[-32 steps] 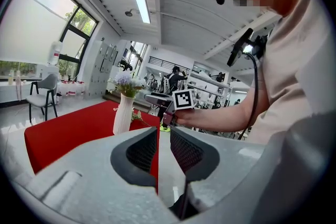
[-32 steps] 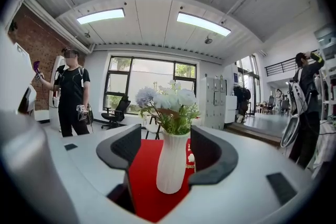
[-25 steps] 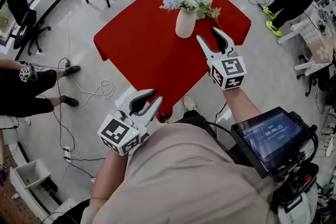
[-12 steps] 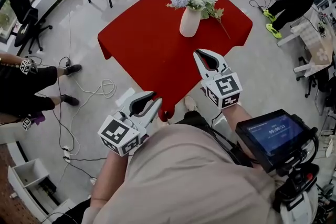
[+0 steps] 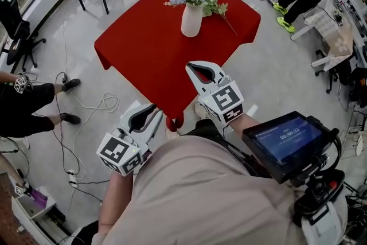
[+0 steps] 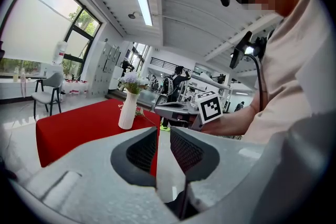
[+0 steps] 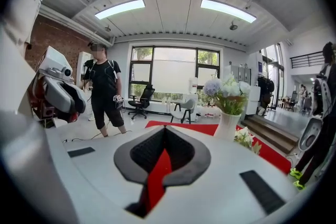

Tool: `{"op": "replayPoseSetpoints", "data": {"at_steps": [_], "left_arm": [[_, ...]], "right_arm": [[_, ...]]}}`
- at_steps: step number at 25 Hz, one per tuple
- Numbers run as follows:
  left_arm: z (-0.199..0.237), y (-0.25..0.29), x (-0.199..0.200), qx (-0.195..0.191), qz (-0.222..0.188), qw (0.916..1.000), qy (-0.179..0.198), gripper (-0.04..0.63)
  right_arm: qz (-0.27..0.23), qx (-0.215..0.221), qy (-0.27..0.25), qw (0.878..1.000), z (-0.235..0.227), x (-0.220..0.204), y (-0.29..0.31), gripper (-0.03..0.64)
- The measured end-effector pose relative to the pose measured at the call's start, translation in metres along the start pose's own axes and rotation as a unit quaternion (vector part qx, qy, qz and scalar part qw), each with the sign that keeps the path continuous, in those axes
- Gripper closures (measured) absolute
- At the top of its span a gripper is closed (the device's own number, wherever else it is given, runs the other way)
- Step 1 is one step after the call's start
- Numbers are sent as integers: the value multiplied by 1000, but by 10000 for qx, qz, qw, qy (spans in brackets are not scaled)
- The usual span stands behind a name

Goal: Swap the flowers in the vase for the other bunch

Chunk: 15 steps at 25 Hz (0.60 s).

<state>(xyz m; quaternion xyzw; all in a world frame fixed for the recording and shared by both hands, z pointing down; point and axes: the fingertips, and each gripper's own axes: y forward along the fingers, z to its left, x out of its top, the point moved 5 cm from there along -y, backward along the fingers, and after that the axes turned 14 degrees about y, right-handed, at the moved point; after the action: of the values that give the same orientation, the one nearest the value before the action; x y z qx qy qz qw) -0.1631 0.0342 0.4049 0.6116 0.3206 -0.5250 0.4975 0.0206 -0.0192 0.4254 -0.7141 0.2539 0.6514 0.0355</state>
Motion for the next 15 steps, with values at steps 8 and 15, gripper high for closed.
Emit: {"op": "replayPoseSetpoints", "data": {"at_steps": [8,15], "left_arm": [[1,-2,-1,-32,53,10000,-46,532],[2,-1,-1,-45,58,10000,-57,532]], "right_arm": [[156,117,-62,9998,15,-5,-1,606],[134,206,-191,9995,23,-3,0,606]]}}
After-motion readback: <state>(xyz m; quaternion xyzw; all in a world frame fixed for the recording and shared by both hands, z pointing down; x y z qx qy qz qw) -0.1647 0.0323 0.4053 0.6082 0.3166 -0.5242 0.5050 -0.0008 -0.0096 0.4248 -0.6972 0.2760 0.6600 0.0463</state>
